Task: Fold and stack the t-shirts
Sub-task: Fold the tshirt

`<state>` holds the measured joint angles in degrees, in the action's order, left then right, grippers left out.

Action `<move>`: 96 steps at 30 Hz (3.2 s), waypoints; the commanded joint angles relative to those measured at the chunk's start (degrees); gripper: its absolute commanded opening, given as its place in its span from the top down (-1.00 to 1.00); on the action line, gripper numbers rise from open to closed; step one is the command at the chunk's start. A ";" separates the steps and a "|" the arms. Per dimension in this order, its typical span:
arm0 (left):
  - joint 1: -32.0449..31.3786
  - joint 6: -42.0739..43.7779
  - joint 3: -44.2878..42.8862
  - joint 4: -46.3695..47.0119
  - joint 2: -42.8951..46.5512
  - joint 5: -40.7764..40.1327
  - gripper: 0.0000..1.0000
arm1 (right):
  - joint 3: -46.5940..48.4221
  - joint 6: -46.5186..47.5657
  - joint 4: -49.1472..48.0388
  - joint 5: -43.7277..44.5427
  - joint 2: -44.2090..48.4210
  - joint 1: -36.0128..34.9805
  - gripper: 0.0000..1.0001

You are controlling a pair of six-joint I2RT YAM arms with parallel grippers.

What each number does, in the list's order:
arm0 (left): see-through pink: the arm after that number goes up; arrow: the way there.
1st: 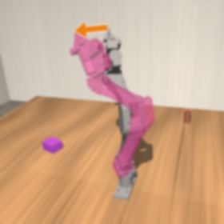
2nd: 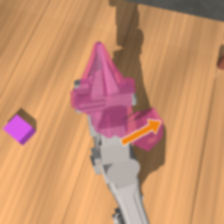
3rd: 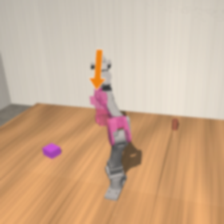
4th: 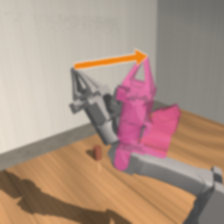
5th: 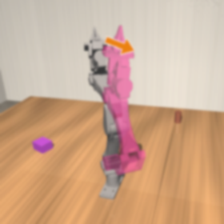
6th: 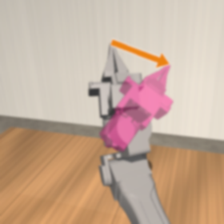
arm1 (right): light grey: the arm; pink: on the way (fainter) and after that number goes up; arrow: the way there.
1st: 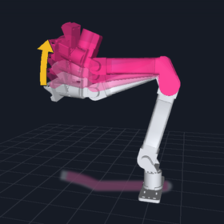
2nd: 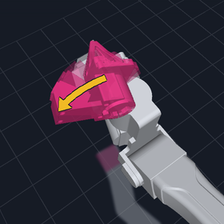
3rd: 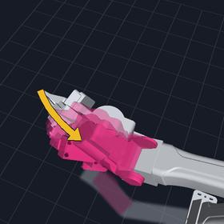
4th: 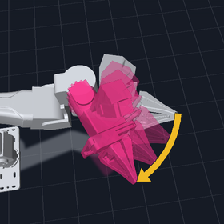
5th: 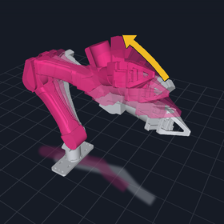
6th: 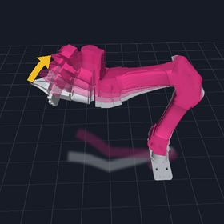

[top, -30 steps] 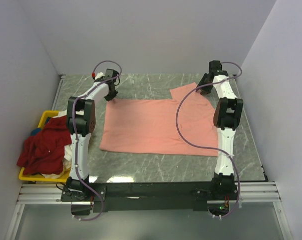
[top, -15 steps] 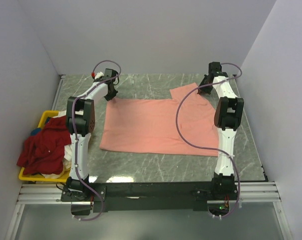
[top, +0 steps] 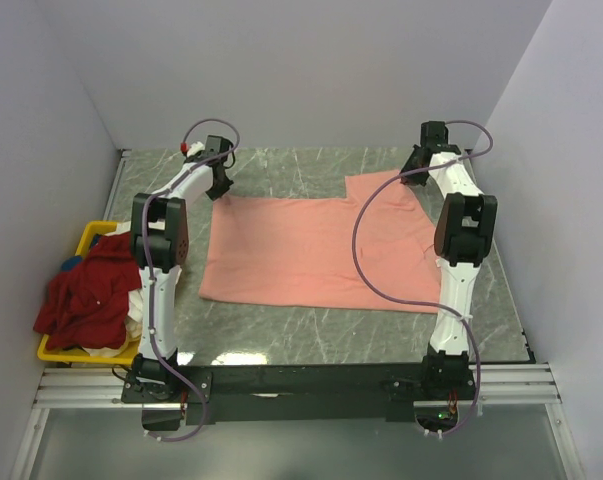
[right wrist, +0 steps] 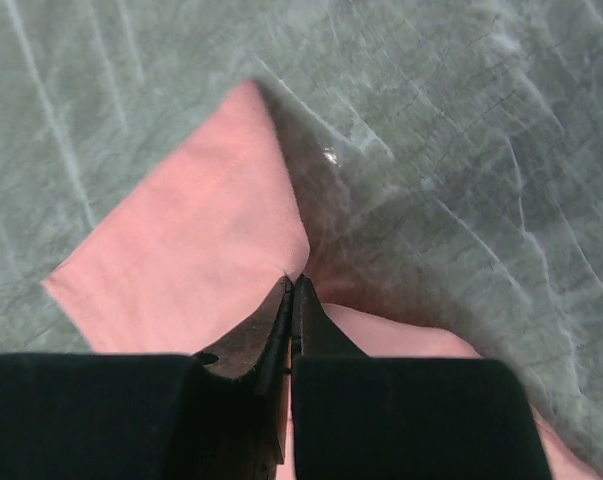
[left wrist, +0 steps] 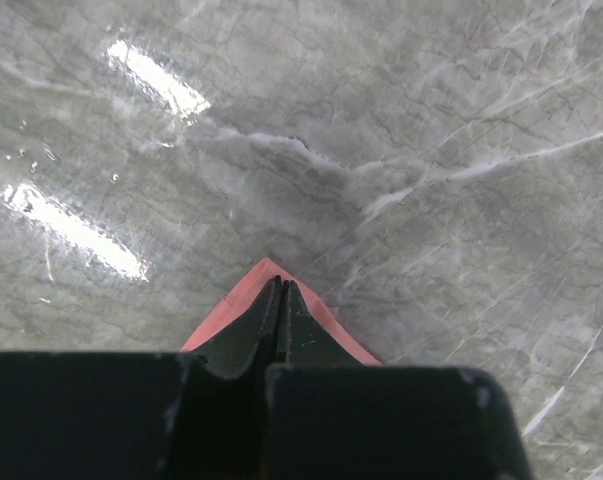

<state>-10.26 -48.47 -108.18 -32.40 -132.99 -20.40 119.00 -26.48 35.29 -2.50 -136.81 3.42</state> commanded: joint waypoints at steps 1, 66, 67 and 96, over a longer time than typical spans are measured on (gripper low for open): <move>0.33 1.80 -2.74 -0.03 4.49 -0.34 0.99 | -0.87 0.82 -3.65 1.18 5.77 0.62 1.00; 2.09 8.12 -9.94 -1.26 3.00 -2.45 0.99 | -5.97 -0.33 -6.90 -4.97 12.54 3.26 1.00; 2.09 8.21 -10.03 -1.26 3.09 -2.45 0.99 | -6.06 -0.33 -6.90 -5.06 12.80 3.26 1.00; 2.62 4.70 15.78 4.63 22.23 3.00 0.99 | -42.61 -5.24 -13.58 -0.76 40.29 3.26 1.00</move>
<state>-7.81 -41.63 -96.31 -29.74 -116.73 -17.76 79.44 -29.89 24.21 -6.55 -102.85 6.07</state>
